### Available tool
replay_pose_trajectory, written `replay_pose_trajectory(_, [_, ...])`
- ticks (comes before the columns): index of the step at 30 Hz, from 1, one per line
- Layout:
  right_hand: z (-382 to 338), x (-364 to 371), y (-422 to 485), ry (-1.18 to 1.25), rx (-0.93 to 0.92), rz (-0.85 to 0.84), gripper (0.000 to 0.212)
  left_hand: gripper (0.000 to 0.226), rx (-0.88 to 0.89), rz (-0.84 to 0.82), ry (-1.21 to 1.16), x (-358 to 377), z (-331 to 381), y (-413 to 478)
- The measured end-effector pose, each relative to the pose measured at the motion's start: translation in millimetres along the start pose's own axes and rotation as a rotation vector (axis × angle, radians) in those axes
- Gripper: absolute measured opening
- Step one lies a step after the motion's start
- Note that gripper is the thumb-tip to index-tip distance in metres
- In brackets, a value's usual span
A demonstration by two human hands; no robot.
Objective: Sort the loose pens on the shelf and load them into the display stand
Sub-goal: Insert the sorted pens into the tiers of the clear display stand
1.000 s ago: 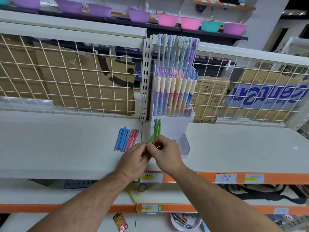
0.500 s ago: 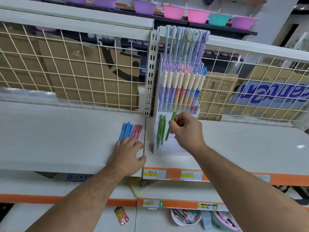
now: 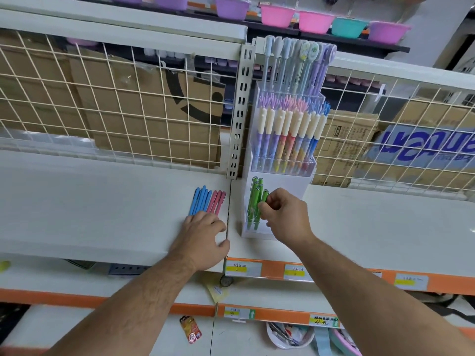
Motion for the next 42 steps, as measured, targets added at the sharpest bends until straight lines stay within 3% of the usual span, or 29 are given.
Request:
replay_pose_trajectory(13, [3,0,-1,0.008,0.026,-0.019,0.017,0.041,-0.003,0.009,-0.004,-1,0,-1])
replay_pose_trajectory(26, [6,0,-4,0.038,0.026,-0.084,0.006,0.039,-0.023,0.020,0.000,-1,2,-1])
replay_pose_trajectory(31, [12,-4,-2,0.086,0.033,-0.087,0.021,0.051,-0.039,0.015,0.002,-2,3,-1])
replay_pose_trajectory(35, [15,-8,-7,0.116,0.023,-0.072,0.005,0.053,-0.055,0.024,-0.012,-2,4,-2])
replay_pose_trajectory(42, [22,9,-36,0.107,-0.010,-0.040,0.013,0.037,-0.052,0.042,-0.038,3,2,0])
Point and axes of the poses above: each hand's wrist, its own y-axis towards the middle knuckle, its own x-axis out of the palm, z = x × y, the point moved 1 cm from there along y, towards the middle knuckle, and after that the axes turned 9 degrees about y, right-handed, at the moved point
